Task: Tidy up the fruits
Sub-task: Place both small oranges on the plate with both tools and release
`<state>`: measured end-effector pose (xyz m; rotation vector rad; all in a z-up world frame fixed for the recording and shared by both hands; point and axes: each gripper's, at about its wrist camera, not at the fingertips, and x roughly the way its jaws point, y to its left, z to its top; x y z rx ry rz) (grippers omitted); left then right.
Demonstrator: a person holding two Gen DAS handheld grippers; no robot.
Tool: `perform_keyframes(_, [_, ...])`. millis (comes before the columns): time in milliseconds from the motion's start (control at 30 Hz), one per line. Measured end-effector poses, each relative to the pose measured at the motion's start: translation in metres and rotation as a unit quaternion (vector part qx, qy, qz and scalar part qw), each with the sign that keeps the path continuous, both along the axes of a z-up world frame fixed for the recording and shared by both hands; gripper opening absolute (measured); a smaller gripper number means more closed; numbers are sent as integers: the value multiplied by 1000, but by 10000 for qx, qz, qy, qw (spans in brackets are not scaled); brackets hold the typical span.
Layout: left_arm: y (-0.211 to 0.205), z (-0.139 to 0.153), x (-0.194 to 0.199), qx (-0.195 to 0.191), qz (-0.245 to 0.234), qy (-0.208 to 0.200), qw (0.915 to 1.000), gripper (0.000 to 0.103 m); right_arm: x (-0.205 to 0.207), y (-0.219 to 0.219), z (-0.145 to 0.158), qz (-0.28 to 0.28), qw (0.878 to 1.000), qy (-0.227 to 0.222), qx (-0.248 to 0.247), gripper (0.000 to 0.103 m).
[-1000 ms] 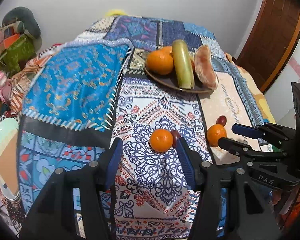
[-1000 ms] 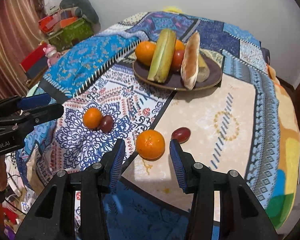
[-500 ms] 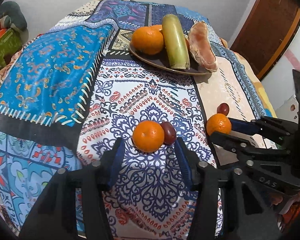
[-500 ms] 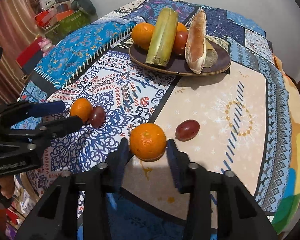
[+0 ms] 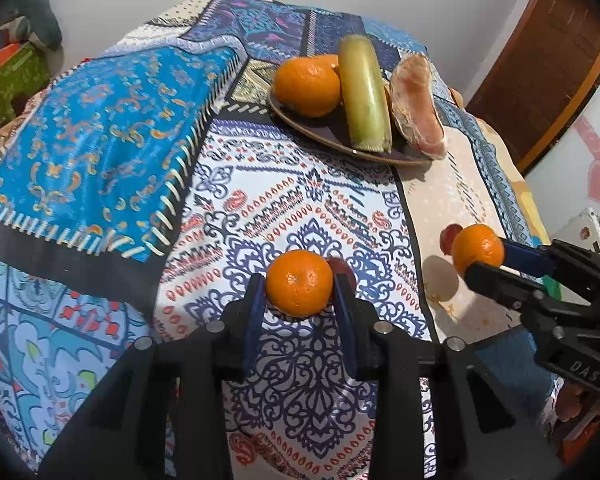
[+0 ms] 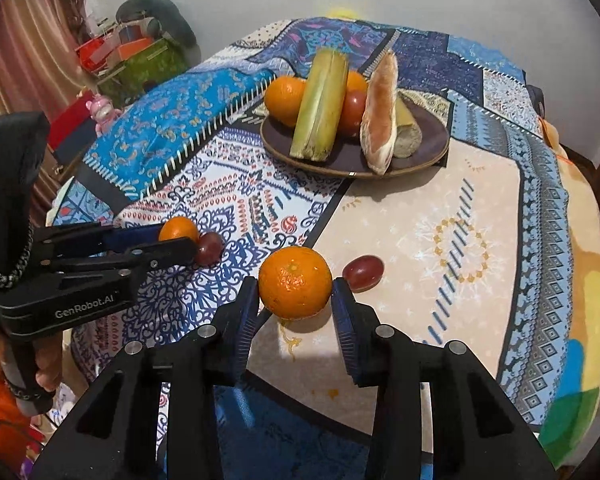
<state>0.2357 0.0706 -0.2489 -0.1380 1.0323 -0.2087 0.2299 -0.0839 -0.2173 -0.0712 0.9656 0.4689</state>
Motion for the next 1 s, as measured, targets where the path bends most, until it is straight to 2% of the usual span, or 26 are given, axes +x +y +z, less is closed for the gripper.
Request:
perform_keyframes(267, [-4,36,-3,131,94,-417,9990,34,7,-19,20,-109,9996,-264,86,34])
perform_keyframes(600, [-19,69,18,191,176,-858,9960,34,32,-44,39,-275,9978,-605,88,34])
perform_keyframes(800, [-26,73,40,195,233,-919,9953,34,55,-57,43,-399,9965,-718,172,34])
perform_keyframes(1000, [-32,66,59,214,232,-850,9959,34,74,-60,39,-435,9962,-722,236,34])
